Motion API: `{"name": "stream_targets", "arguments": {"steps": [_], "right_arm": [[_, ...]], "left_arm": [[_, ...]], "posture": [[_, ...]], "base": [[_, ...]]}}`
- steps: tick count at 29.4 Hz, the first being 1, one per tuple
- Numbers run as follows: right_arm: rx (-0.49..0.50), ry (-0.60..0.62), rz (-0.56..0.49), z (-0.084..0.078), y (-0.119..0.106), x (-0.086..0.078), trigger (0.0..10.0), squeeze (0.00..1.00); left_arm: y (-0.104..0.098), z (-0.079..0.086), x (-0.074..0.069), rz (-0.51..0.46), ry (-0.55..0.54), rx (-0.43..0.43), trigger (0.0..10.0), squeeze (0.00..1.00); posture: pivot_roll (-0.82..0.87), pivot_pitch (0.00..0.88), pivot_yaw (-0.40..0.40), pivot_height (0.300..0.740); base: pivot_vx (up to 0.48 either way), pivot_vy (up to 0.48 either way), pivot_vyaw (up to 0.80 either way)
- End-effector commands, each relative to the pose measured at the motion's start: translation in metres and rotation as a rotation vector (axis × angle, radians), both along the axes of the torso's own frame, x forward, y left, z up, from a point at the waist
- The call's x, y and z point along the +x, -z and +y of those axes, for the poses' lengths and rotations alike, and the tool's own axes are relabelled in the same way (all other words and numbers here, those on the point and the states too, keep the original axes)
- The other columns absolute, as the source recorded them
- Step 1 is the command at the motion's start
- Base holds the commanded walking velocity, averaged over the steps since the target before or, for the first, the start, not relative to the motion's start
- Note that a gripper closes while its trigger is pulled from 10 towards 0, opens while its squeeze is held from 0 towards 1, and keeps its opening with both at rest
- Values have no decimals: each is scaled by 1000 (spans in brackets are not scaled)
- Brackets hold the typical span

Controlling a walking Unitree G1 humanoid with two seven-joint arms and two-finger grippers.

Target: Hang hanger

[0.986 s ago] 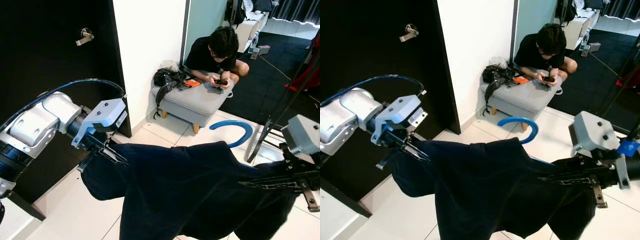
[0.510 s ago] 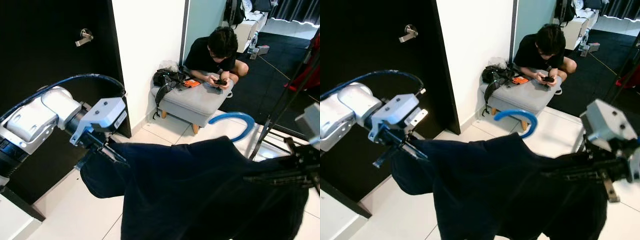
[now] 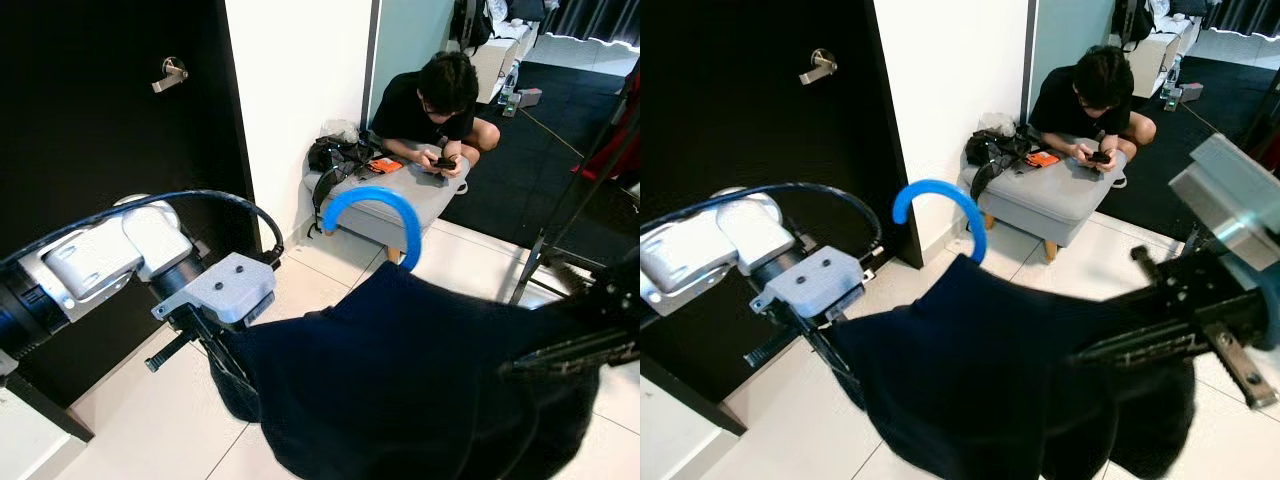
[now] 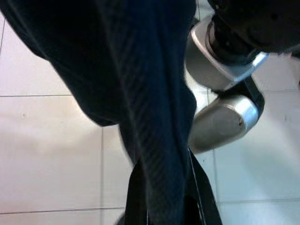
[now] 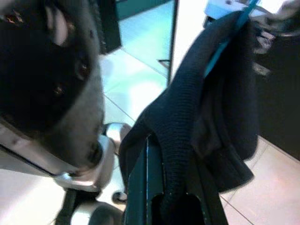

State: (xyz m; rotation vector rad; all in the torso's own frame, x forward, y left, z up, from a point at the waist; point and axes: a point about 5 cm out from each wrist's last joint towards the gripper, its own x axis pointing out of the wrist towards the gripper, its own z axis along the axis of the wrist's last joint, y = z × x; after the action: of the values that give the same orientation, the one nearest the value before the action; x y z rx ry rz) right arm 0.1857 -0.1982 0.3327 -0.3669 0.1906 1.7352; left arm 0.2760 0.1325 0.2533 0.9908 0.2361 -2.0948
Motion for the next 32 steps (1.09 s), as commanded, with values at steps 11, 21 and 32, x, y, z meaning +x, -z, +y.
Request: {"name": "stream_targets", "arguments": {"steps": [11,21,32], "right_arm": [[-21,-25,64,6,17,-4,0,0],[-250,168,-2,-15,42,11,0,0],[23,278,-26,-17,21,22,10000,1000]], "left_arm": [[-7,25,38,-147,-153,69,10000,0],[-13,47,53,-243,-236,118,10000,0],[-4,48,54,-198,-254,60,10000,0]], "posture": [[-14,27,55,740],[-12,29,55,740],[-10,33,55,740]], "base": [[0,0,0],[0,0,0],[0,0,0]]}}
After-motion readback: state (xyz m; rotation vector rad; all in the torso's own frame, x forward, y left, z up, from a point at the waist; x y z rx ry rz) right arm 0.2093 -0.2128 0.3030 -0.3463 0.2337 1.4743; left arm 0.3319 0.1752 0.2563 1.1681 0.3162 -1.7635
